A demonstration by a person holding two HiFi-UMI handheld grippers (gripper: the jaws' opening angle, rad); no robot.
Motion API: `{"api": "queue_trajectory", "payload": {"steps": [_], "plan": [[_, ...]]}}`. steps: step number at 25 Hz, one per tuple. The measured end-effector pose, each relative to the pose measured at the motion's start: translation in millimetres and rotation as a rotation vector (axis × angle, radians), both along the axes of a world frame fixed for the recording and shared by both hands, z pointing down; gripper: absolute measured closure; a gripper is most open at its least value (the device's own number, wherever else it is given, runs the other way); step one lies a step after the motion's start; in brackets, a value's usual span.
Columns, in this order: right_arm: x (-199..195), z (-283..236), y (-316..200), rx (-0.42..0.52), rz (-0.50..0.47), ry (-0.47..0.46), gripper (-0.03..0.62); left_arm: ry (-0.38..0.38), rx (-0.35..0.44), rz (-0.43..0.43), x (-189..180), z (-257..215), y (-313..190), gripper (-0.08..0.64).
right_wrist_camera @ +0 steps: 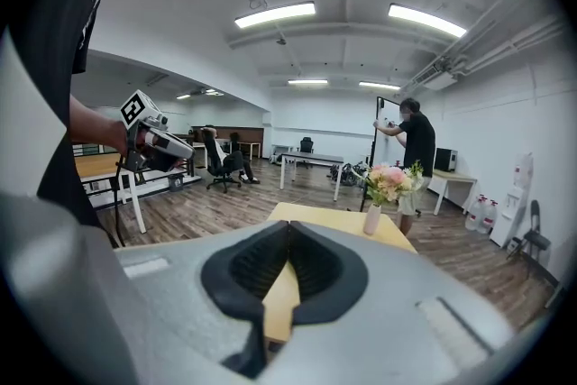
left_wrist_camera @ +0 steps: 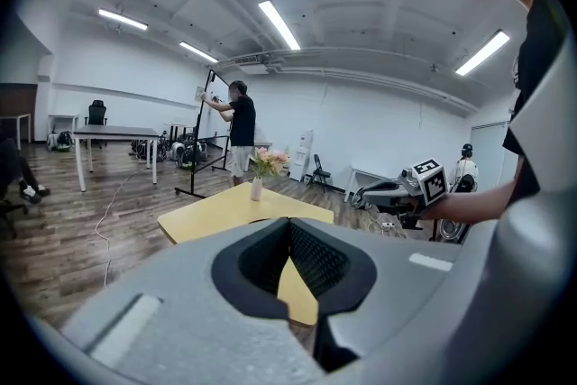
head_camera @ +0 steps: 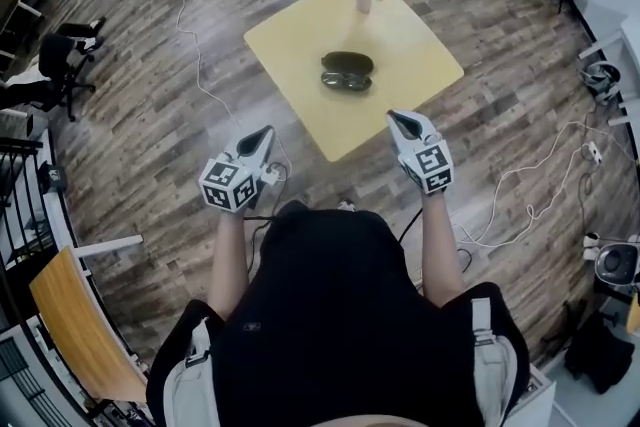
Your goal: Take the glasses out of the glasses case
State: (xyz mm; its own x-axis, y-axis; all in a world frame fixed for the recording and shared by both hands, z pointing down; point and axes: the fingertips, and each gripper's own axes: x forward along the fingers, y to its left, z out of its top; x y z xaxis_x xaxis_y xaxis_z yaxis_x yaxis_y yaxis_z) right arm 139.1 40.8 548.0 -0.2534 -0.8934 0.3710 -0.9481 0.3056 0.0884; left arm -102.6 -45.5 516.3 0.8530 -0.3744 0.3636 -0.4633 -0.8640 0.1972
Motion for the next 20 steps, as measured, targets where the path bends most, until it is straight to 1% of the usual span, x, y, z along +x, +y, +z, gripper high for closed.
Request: {"api": "queue_trajectory", "payload": {"steps": [4, 7, 11, 15, 20], "plan": [[6, 7, -7, -0.006, -0.035, -0.007, 0.588, -0.009, 0.002, -0.027, 4, 4, 2, 0.549], [8, 12, -14, -0.015, -0.048, -0.011, 0.588, -0.014, -0.010, -0.046, 2, 8, 0, 0.549], [9, 14, -29, -0.024, -0.055, -0.012, 0.588, -0.017, -0.031, -0.060, 2, 15, -16, 0.549], [16, 21, -48, -0.049, -0.043, 0.008, 0.588, -0.005, -0.042, -0.033, 18, 22, -45, 0.549], [35, 23, -79, -0.089, 0.000, 0.046, 0.588, 0.020, -0.046, 0.021, 42, 21, -87, 0.549]]}}
